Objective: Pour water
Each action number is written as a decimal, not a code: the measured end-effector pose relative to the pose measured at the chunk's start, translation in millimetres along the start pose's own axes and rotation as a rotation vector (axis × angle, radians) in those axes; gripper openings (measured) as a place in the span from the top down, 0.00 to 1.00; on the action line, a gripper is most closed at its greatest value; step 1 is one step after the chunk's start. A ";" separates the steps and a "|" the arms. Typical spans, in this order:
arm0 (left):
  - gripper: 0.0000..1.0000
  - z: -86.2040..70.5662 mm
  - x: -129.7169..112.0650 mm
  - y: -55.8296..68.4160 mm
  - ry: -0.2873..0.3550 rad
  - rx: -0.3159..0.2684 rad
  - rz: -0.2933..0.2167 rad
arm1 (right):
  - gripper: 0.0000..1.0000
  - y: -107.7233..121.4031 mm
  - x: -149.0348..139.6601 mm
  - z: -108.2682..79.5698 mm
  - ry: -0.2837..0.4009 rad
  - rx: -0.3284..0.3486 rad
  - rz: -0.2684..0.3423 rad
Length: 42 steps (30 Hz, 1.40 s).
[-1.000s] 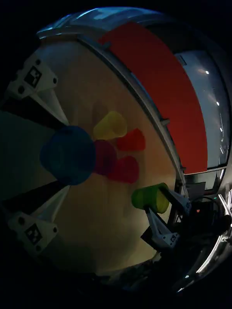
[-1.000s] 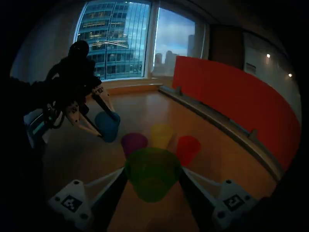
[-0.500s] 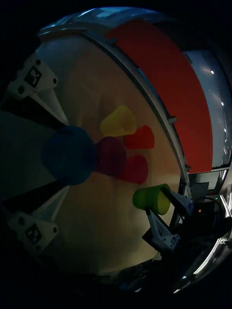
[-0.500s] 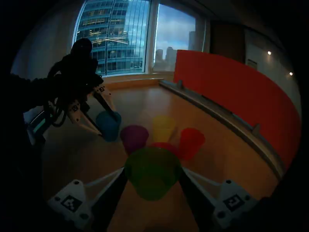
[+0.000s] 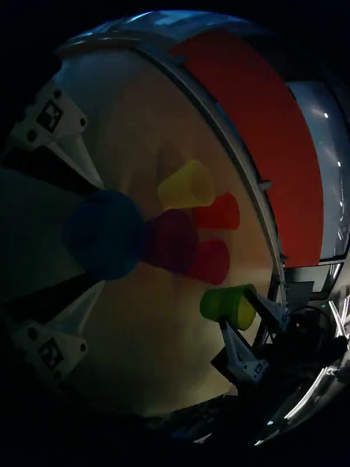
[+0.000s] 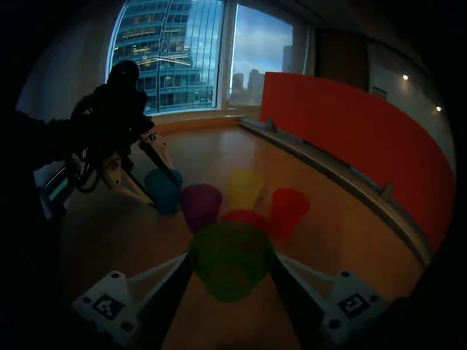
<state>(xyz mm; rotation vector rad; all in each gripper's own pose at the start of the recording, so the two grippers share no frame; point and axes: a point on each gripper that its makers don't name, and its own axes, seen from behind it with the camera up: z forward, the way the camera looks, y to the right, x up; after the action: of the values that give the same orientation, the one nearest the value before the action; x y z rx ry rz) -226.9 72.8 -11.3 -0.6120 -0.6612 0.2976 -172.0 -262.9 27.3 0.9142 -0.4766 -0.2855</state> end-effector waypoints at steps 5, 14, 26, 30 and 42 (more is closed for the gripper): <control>0.13 1.5 -2.3 -0.3 0.002 0.001 -0.006 | 0.09 1.0 -4.5 1.0 -0.006 -0.004 0.003; 0.12 2.4 -13.5 -2.1 -0.018 0.003 -0.016 | 0.09 -1.2 -17.6 4.3 -0.027 -0.009 0.001; 0.11 1.9 -26.1 -1.5 -0.054 0.006 -0.013 | 0.09 -1.3 -34.7 9.2 -0.052 -0.016 0.008; 0.11 0.4 -34.4 -1.2 -0.076 0.008 -0.025 | 0.09 -1.3 -41.1 10.8 -0.061 -0.019 0.014; 0.10 -8.6 -45.0 -0.2 -0.086 0.015 -0.034 | 0.09 0.7 -52.2 12.1 -0.074 -0.028 0.024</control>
<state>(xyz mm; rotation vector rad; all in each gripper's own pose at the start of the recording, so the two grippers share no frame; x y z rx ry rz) -255.3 49.0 -38.3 -0.5755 -0.7508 0.2985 -223.0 -248.2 19.9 0.8718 -0.5501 -0.3045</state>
